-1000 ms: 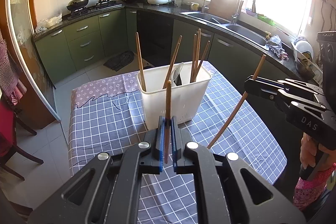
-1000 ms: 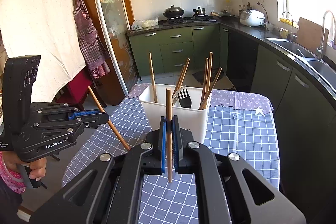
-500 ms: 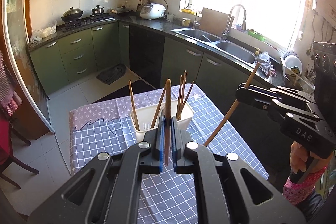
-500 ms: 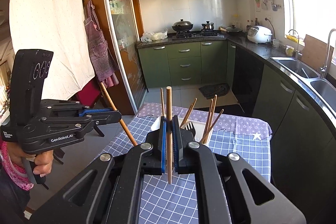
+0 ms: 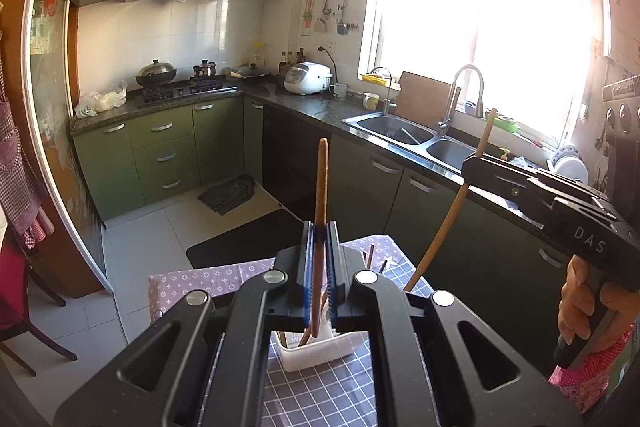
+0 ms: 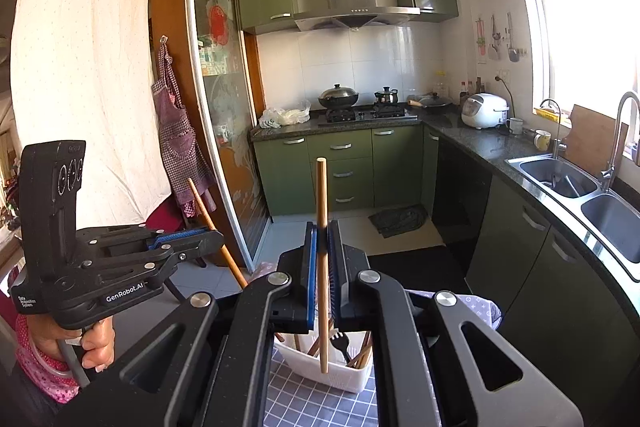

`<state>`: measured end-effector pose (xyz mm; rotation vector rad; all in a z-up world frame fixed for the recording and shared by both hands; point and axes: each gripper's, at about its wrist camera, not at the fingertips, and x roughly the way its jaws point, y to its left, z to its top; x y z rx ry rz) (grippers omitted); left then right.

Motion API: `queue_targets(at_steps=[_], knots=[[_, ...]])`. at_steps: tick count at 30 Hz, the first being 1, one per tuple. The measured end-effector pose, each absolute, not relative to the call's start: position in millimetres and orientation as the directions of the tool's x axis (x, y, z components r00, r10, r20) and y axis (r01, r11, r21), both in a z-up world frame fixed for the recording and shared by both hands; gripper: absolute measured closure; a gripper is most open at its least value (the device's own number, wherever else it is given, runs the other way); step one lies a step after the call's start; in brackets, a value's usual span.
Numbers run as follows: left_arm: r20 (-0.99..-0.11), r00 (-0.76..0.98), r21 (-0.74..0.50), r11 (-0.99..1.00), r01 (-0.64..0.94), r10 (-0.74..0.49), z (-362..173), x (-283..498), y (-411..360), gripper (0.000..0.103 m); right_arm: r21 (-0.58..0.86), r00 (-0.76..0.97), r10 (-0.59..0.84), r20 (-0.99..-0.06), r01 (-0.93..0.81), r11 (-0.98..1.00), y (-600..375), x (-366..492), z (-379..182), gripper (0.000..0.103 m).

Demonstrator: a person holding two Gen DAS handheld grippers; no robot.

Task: Organize utensils
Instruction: 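Lower the left gripper's chopstick into the holder and open it while the right gripper does the same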

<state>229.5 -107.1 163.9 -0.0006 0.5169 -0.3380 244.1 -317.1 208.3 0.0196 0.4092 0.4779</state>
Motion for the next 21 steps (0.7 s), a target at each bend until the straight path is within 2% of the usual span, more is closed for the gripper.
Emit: queue_targets(at_steps=[5, 18, 19, 20, 21], knots=[[-0.501, 0.812, -0.08, 0.95, 0.301, -0.299, 141.9, 248.9, -109.6, 0.097, 0.12, 0.801, 0.432, -0.415, -0.422, 0.899, -314.0, 277.5, 186.8, 0.097], [-0.641, 0.712, -0.108, 0.952, 0.285, -0.286, 48.7, 277.0, -107.7, 0.097, 0.162, 0.718, 0.406, -0.565, -0.386, 0.908, -301.2, 321.8, 75.2, 0.096], [-0.645, 0.71, -0.104, 0.954, 0.283, -0.281, 45.5, 277.5, -108.1, 0.096, 0.162, 0.716, 0.402, -0.57, -0.382, 0.91, -300.1, 322.6, 68.4, 0.096], [-0.646, 0.71, -0.101, 0.954, 0.282, -0.279, 42.3, 276.4, -107.2, 0.09, 0.16, 0.716, 0.4, -0.572, -0.381, 0.911, -299.5, 322.3, 64.0, 0.094], [-0.646, 0.711, -0.102, 0.955, 0.28, -0.278, 40.3, 275.5, -106.7, 0.085, 0.156, 0.717, 0.398, -0.573, -0.381, 0.911, -299.2, 321.2, 61.6, 0.087]])
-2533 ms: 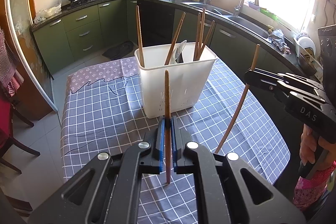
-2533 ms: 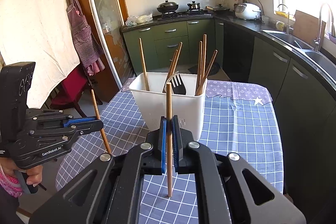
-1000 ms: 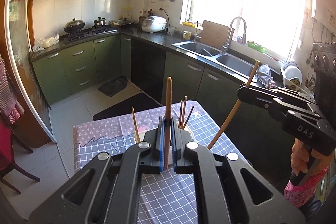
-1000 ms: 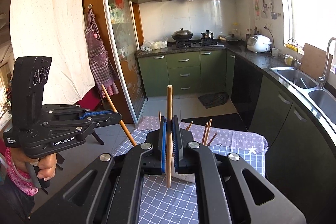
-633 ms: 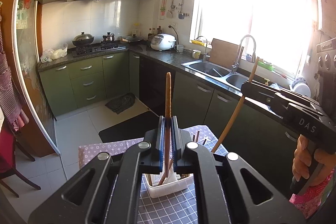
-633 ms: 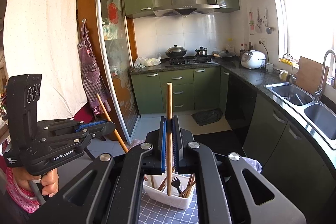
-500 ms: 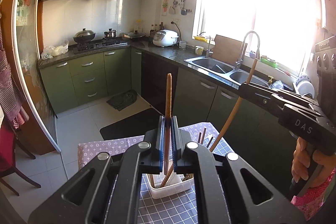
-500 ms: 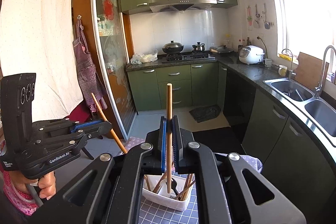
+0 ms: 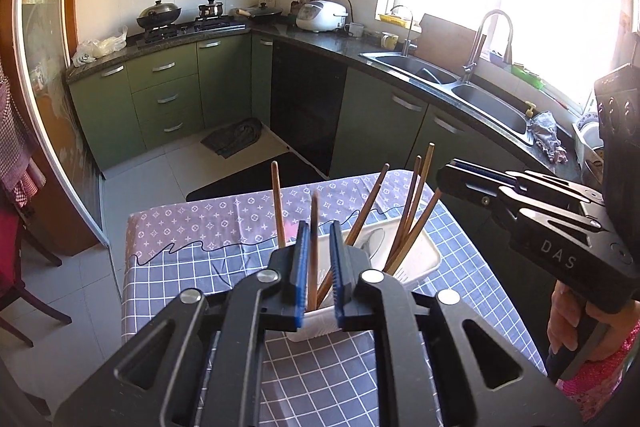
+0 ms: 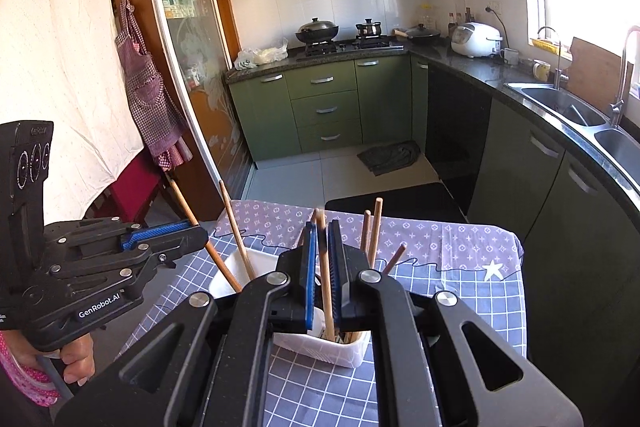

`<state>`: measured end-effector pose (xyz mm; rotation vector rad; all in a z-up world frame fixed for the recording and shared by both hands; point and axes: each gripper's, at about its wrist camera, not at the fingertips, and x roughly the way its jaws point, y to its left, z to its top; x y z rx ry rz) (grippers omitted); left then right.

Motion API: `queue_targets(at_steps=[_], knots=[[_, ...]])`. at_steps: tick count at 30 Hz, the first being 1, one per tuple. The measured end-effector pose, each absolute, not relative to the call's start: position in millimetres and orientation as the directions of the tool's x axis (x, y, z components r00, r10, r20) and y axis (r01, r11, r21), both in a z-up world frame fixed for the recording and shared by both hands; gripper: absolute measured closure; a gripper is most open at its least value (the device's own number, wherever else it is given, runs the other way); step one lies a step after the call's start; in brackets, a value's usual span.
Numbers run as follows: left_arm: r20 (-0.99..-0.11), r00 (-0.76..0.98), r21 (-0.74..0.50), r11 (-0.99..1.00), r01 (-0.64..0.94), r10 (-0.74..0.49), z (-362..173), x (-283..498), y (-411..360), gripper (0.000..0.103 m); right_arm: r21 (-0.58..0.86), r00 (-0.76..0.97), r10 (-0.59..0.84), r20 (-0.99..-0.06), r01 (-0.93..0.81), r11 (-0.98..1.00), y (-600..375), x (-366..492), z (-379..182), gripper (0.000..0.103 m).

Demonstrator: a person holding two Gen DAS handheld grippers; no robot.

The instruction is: Organize utensils

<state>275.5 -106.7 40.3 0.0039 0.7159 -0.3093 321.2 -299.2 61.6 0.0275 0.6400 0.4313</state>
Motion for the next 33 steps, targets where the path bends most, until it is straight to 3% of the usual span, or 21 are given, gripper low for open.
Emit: queue_targets(at_steps=[2, 5, 6, 8, 14, 21, 23, 33], knots=[[-0.636, 0.72, -0.103, 0.956, 0.276, -0.277, 37.8, 271.0, -105.6, 0.063, 0.15, 0.727, 0.394, -0.562, -0.379, 0.913, -300.5, 314.1, 60.1, 0.083], [-0.607, 0.748, -0.095, 0.959, 0.266, -0.268, 39.2, 256.3, -103.1, 0.059, 0.147, 0.749, 0.396, -0.532, -0.379, 0.914, -307.4, 291.9, 60.9, 0.082], [-0.596, 0.757, -0.095, 0.959, 0.266, -0.269, 41.1, 249.4, -102.2, 0.057, 0.144, 0.76, 0.394, -0.517, -0.377, 0.915, -310.9, 281.1, 61.7, 0.078], [-0.564, 0.778, -0.108, 0.959, 0.263, -0.277, 44.9, 232.3, -97.9, 0.037, 0.149, 0.778, 0.395, -0.488, -0.372, 0.916, -319.9, 257.3, 60.8, 0.066], [-0.464, 0.855, -0.07, 0.972, 0.226, -0.232, 42.9, 166.5, -89.6, 0.015, 0.145, 0.809, 0.364, -0.461, -0.336, 0.931, -344.8, 182.9, 31.7, 0.043], [-0.459, 0.866, -0.08, 0.979, 0.185, -0.201, 20.7, 102.2, -82.8, 0.007, 0.134, 0.837, 0.333, -0.434, -0.306, 0.943, -357.0, 113.0, -3.0, 0.01], [-0.463, 0.866, -0.083, 0.982, 0.172, -0.191, 15.5, 88.3, -82.4, 0.007, 0.114, 0.85, 0.318, -0.421, -0.298, 0.948, -358.3, 94.1, -8.3, 0.006], [-0.467, 0.872, -0.066, 0.989, 0.129, -0.145, 0.4, 27.6, -69.6, 0.007, 0.056, 0.864, 0.28, -0.419, -0.283, 0.958, -354.2, 38.8, -5.3, 0.005]])
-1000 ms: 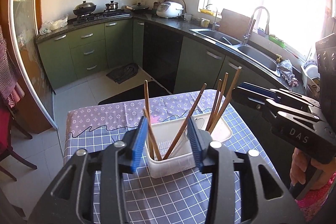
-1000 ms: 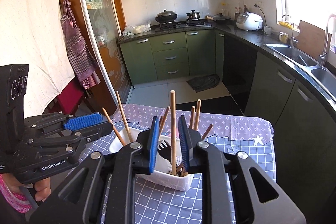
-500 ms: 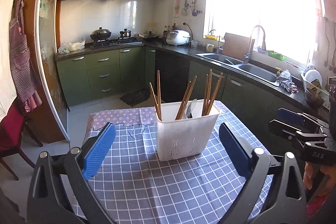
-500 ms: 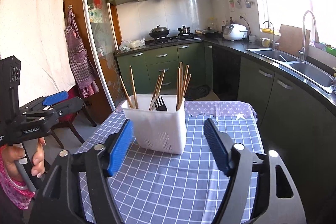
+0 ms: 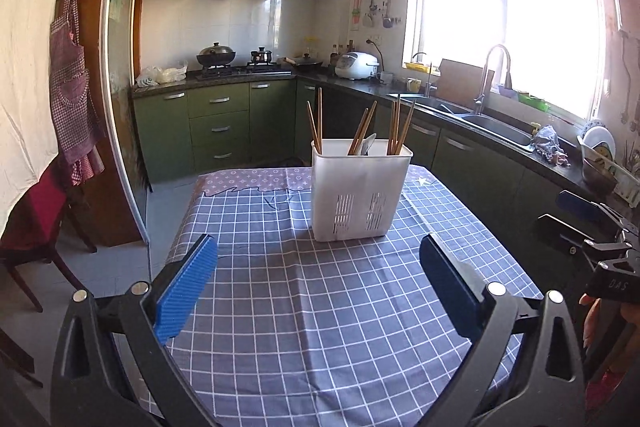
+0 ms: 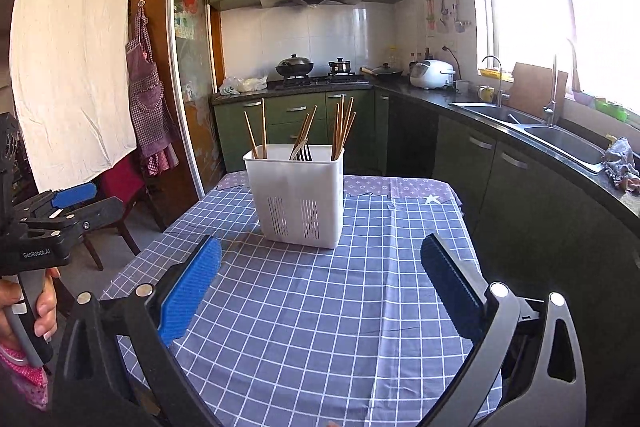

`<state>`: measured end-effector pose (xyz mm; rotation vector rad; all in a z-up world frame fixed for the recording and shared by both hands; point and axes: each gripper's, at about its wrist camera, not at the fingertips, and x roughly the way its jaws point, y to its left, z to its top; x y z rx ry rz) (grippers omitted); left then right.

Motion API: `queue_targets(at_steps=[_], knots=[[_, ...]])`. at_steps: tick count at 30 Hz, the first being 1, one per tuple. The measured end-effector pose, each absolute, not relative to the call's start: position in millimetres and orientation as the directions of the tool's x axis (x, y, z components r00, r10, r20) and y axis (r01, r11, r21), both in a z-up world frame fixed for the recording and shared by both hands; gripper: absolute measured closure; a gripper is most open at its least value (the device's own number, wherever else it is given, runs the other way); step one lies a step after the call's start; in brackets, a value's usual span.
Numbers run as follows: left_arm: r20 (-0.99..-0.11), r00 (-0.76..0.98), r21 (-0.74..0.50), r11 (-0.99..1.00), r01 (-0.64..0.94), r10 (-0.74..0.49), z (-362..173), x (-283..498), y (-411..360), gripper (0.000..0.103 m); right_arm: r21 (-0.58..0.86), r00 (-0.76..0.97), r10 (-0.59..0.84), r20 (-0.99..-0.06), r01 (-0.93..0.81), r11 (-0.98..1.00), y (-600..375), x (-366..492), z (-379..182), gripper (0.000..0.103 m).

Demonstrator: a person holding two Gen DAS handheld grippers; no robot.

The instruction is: Organize utensils

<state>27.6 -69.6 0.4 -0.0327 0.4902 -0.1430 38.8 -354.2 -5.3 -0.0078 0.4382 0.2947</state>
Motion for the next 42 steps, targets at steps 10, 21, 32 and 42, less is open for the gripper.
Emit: queue_targets(at_steps=[10, 21, 32, 42], knots=[[-0.464, 0.876, -0.091, 0.991, 0.098, -0.129, -1.3, -1.5, -60.0, 0.007, 0.033, 0.882, 0.244, -0.404, -0.253, 0.967, -358.4, -3.1, 0.1, 0.005], [-0.467, 0.876, -0.097, 0.991, 0.088, -0.123, 0.3, -15.7, -57.9, 0.007, 0.018, 0.884, 0.241, -0.399, -0.255, 0.967, -354.3, -17.5, 4.0, 0.005], [-0.472, 0.873, -0.106, 0.991, 0.081, -0.122, -1.6, -14.7, -58.2, 0.007, 0.025, 0.878, 0.254, -0.405, -0.267, 0.963, -351.3, -14.3, 3.7, 0.005], [-0.47, 0.875, -0.101, 0.992, 0.08, -0.118, -1.7, -15.5, -58.5, 0.007, 0.031, 0.872, 0.267, -0.41, -0.279, 0.96, -348.5, -11.2, 1.2, 0.005]])
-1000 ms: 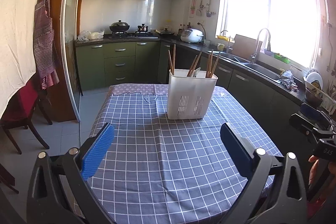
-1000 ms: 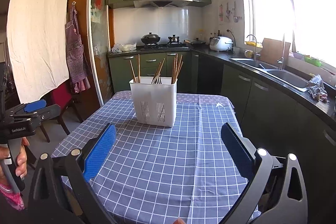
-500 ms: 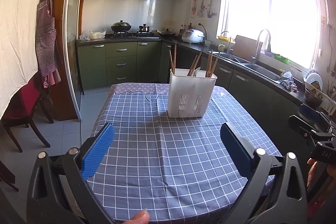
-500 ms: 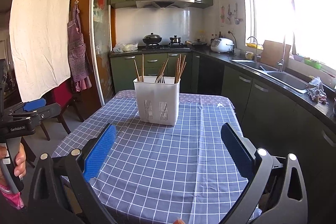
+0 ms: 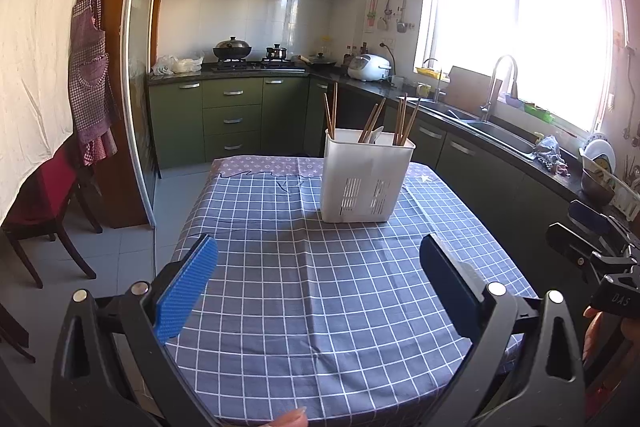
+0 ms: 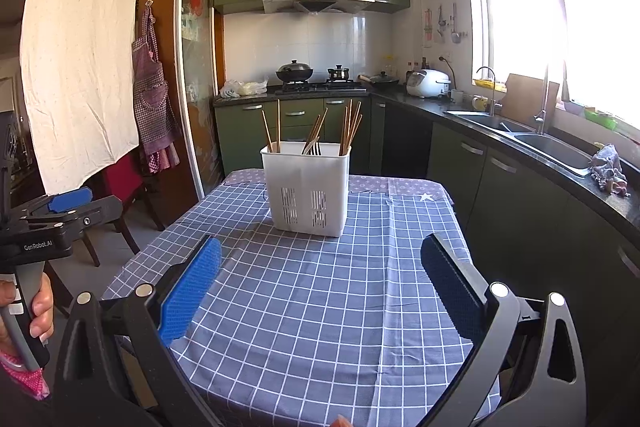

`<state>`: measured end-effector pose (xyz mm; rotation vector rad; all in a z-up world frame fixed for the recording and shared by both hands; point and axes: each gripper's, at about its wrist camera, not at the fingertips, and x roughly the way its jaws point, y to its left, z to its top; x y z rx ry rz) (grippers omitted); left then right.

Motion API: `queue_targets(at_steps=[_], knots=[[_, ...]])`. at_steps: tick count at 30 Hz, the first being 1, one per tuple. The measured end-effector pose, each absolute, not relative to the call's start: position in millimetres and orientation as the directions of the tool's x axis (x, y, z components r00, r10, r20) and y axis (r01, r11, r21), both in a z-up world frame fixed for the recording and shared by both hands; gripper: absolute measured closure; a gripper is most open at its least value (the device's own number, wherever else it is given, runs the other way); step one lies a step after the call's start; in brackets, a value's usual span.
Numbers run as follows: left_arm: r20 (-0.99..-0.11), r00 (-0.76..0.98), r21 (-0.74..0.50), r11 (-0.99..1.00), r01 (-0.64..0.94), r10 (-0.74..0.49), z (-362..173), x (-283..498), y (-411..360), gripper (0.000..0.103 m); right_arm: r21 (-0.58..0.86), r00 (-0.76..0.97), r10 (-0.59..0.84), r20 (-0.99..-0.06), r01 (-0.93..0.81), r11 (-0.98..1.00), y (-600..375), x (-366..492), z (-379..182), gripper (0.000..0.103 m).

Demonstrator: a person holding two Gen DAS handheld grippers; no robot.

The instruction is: Organize utensils

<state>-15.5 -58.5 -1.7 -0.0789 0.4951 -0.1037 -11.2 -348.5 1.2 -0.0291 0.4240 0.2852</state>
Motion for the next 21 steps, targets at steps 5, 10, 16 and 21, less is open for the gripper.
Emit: queue_targets(at_steps=[5, 10, 16, 21], knots=[[-0.47, 0.874, -0.104, 0.991, 0.084, -0.124, -1.3, -15.7, -58.8, 0.007, 0.032, 0.872, 0.267, -0.41, -0.279, 0.96, -347.8, -10.7, 0.7, 0.005], [-0.468, 0.875, -0.106, 0.991, 0.086, -0.126, -1.0, -16.2, -59.4, 0.007, 0.035, 0.869, 0.273, -0.412, -0.284, 0.958, -346.9, -10.3, -0.7, 0.005], [-0.468, 0.875, -0.104, 0.991, 0.087, -0.126, -1.3, -17.0, -60.5, 0.007, 0.039, 0.865, 0.28, -0.416, -0.29, 0.956, -344.3, -9.8, -3.2, 0.005], [-0.468, 0.875, -0.104, 0.991, 0.082, -0.122, -1.7, -16.6, -60.0, 0.007, 0.042, 0.863, 0.284, -0.417, -0.294, 0.955, -344.1, -9.2, -3.9, 0.005]])
